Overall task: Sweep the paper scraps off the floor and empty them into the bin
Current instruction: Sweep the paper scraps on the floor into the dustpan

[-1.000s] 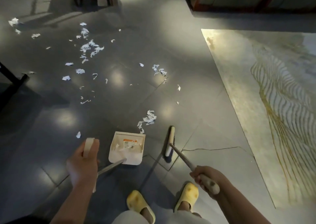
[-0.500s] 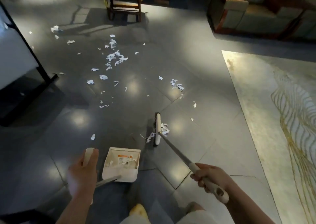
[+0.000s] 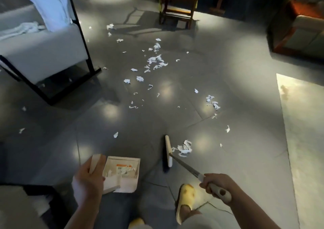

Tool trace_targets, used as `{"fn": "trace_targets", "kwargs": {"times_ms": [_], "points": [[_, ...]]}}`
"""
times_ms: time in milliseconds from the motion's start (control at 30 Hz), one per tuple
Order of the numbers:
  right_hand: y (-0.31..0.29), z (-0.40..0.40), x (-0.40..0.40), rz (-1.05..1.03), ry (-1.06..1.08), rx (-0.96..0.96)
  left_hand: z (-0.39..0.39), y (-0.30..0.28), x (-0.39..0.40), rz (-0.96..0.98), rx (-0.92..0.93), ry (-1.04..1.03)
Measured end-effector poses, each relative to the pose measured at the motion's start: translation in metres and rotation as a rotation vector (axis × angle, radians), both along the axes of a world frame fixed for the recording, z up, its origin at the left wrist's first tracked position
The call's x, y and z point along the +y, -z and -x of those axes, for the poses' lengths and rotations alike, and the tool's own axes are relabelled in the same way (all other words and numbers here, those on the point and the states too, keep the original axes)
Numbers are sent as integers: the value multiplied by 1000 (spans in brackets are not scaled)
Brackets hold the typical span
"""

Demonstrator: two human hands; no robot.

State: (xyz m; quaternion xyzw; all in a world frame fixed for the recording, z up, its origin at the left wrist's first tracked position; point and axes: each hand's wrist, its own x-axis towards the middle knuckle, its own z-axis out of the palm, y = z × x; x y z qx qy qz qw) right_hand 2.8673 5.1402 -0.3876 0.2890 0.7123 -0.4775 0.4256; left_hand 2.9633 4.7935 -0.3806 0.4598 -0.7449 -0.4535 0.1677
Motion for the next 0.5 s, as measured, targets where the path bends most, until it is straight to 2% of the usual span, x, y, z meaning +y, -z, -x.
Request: {"fn": "trace_targets", "kwargs": {"times_ms": [133, 233, 367, 500], "points": [[-7, 54, 20, -173, -180, 80, 25, 3, 5, 38, -18, -130], [-12, 87, 38, -199, -133, 134, 43, 5, 4, 11, 44, -235], [-30, 133, 57, -88, -26, 136, 60, 3, 5, -12, 102, -419], [-45, 166, 48, 70, -26, 98, 65, 2, 2, -87, 122, -553]]}}
